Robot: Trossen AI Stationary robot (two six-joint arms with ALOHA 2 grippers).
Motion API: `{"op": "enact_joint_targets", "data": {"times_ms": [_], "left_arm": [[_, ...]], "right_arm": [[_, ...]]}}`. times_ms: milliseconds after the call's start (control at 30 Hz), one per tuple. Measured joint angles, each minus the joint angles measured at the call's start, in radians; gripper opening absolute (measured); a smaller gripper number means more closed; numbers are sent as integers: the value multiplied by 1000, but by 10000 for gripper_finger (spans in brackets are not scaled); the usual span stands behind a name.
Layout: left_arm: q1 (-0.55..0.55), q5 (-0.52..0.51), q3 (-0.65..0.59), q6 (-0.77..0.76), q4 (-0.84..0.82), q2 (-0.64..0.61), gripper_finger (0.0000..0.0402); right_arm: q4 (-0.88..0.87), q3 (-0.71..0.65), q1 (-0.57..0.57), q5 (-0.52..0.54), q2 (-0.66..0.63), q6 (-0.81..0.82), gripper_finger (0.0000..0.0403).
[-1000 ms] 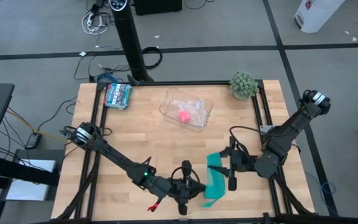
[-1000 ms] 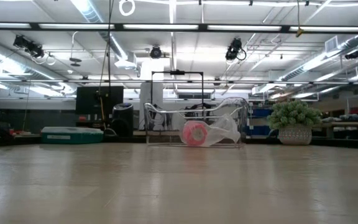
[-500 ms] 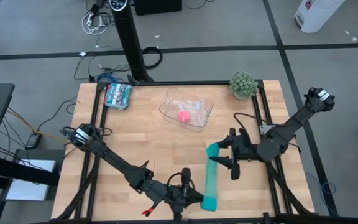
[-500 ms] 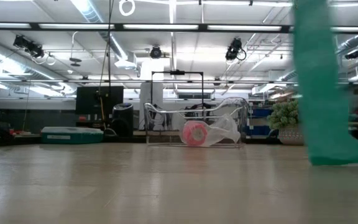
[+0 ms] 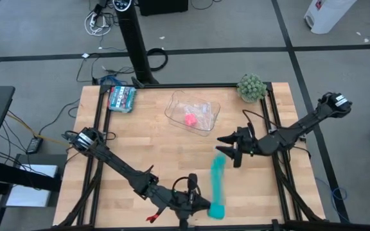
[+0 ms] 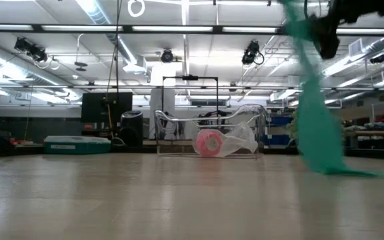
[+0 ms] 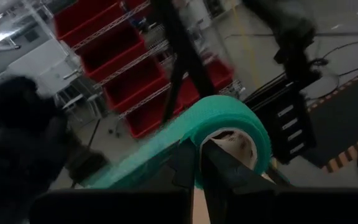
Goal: Roll bandage
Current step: Roll the blue bandage
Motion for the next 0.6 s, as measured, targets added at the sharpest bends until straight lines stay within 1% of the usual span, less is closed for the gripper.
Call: {"op": "enact_joint_targets", "data": {"times_ms": [67,200,500,600], "left_arm": [[-3,17,0,0,17,0,24],[-1,31,0,0,48,0,24],[6,24,0,-5,72,-8,24],[9,-17,0,4,86,-34,24]], "right_arm": [[15,-40,-33,-29,-2,43,233],[61,-84,-73,-131,-2,91,233],[-21,-103,-74,-146,-2,62,219],[-4,-101,-59,-170,-27,-2,211]]}}
